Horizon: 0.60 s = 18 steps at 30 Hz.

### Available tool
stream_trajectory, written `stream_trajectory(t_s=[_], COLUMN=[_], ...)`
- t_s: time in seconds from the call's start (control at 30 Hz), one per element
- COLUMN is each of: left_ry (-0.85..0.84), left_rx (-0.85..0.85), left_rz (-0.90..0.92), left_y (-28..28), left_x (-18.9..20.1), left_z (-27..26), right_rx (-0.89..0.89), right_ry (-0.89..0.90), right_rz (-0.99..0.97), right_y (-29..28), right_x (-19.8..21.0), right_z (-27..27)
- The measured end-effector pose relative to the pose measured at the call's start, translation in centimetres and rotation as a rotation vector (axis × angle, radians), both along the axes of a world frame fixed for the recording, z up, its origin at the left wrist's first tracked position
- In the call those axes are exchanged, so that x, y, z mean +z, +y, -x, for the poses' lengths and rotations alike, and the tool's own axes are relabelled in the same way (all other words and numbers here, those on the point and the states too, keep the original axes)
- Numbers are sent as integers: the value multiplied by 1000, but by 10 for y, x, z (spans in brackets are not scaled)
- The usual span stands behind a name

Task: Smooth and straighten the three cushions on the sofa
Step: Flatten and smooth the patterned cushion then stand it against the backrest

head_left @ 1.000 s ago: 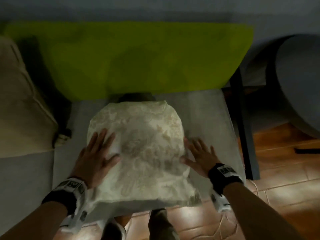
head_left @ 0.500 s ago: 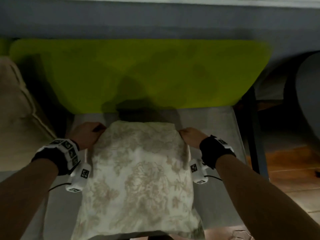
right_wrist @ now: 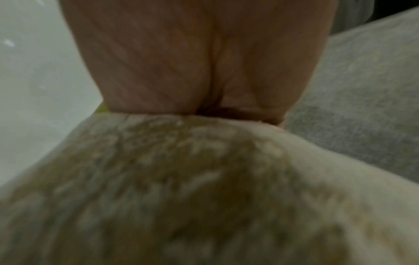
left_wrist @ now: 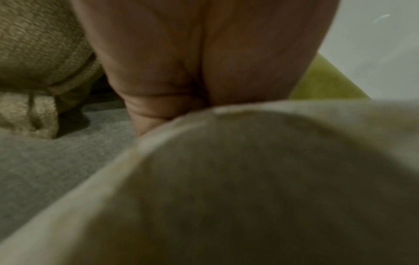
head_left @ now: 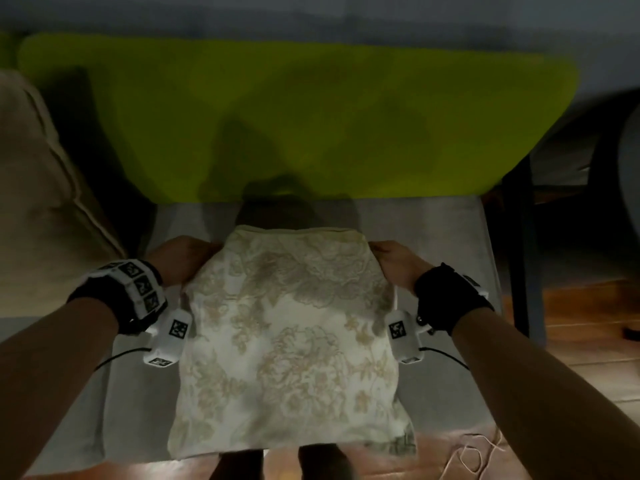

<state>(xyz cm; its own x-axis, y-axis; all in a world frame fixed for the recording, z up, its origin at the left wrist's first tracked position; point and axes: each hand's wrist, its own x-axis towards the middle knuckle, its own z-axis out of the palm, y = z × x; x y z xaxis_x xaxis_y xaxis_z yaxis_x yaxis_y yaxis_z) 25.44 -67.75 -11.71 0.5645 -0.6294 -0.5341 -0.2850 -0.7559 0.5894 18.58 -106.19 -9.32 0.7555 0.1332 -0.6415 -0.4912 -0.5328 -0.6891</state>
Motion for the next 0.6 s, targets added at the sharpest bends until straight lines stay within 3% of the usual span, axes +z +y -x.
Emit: stream_trajectory(t_s=[0.07, 0.17, 0.3, 0.33, 0.47, 0.5, 0.6], left_ry=[-103, 132, 231, 222, 130, 89, -64], left_rx=[184, 201, 215, 212, 281, 325, 590], left_rz=[-107, -192, -173, -181, -125, -95, 13], left_y=[-2, -2, 2, 1, -2, 0, -2], left_x=[5, 9, 15, 20, 33, 33, 28], left_z=[0, 9, 19, 22, 30, 33, 42], right_rx=[-48, 63, 272, 222, -376, -393, -144], right_ry=[102, 10, -180, -217, -303, -294, -56], right_rz=[-85, -26, 266, 276, 174, 179, 113], right_y=[4, 8, -4, -14, -64, -66, -39], right_x=[5, 13, 24, 25, 23, 23, 22], right_z=[0, 3, 4, 3, -1, -3, 1])
